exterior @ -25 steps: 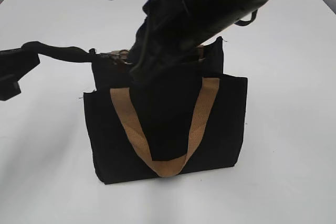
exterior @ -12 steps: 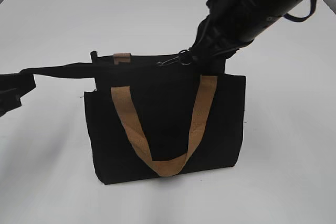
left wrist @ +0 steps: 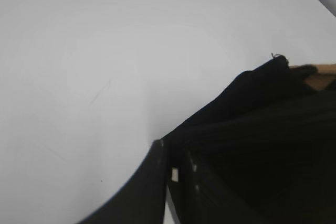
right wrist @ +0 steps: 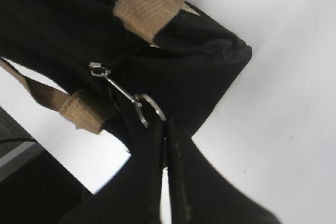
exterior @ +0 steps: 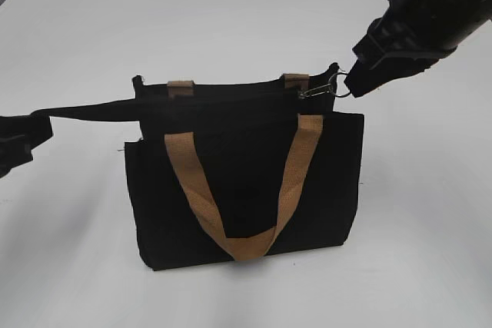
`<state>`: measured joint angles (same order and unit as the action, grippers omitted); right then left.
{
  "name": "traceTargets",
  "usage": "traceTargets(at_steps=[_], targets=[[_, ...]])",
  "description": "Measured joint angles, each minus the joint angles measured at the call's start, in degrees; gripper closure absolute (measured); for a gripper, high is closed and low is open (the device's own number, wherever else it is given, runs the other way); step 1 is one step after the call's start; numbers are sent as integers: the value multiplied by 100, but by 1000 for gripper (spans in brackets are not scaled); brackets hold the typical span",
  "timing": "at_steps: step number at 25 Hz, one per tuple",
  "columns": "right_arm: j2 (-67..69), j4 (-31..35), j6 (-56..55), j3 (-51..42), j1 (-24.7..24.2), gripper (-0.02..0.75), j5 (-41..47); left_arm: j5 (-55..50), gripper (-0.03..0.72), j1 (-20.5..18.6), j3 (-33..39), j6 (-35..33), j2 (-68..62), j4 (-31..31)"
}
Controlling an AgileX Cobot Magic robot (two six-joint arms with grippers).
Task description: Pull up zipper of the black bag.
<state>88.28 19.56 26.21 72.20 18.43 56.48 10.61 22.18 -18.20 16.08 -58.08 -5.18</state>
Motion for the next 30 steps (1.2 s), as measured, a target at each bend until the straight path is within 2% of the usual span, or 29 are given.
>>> traceTargets(at_steps=[5, 7, 8, 10, 13, 15, 18, 21, 26, 30], targets=[[0, 128, -216, 0, -104, 739, 196, -93, 659, 19, 0, 0, 0, 70], [-8, 103, -391, 0, -109, 715, 284, -198, 656, 26, -11, 0, 7, 110], [-41, -82, -490, 0, -139, 687, 390, -364, 646, 12, -38, 6, 19, 170], [-160, -361, -705, 0, -203, 582, 508, -998, 603, -9, -185, 17, 96, 254], [-487, -669, -1036, 0, -213, 420, 701, -2358, 471, -11, -692, 17, 349, 316], [-729, -844, -1262, 0, -213, 368, 921, -3245, 391, -16, -1111, 17, 571, 352], [-1165, -981, -1550, -38, -213, 344, 1224, -4434, 354, -16, -1611, 11, 972, 518], [-1774, -1001, -1720, -498, -213, 337, 1237, -5550, 346, -16, -1804, -98, 1651, 582], [-3149, -1012, -1864, -2005, -213, 336, 1247, -7364, 344, -16, -1812, -294, 2676, 605], [-4668, -1019, -1956, -3098, -213, 336, 1253, -7964, 344, -16, -1816, -820, 3834, 482]])
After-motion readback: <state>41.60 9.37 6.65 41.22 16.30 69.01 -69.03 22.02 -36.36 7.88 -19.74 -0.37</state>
